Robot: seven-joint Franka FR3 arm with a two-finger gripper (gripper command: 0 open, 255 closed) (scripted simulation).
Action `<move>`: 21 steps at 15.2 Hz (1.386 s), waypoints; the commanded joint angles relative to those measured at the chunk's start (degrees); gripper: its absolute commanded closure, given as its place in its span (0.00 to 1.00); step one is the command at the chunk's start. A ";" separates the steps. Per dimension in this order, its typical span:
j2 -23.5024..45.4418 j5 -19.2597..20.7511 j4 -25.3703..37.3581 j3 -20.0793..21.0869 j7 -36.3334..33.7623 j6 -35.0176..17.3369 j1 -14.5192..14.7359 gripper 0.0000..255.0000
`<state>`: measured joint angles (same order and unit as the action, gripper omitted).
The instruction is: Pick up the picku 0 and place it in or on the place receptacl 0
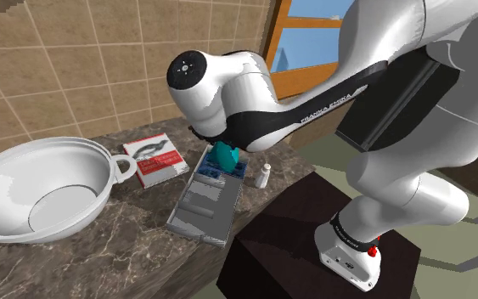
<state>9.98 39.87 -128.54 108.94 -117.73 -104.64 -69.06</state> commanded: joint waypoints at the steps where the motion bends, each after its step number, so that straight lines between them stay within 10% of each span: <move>1: 1.02 -0.49 0.25 2.17 -1.76 2.15 0.44 1.00; 11: -11.69 -8.72 -3.83 -3.77 2.26 -10.59 2.83 1.00; 21: -25.23 -19.97 -6.63 2.73 8.12 -22.02 -4.89 1.00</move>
<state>-14.41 20.64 -134.90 110.98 -109.85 -125.76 -73.27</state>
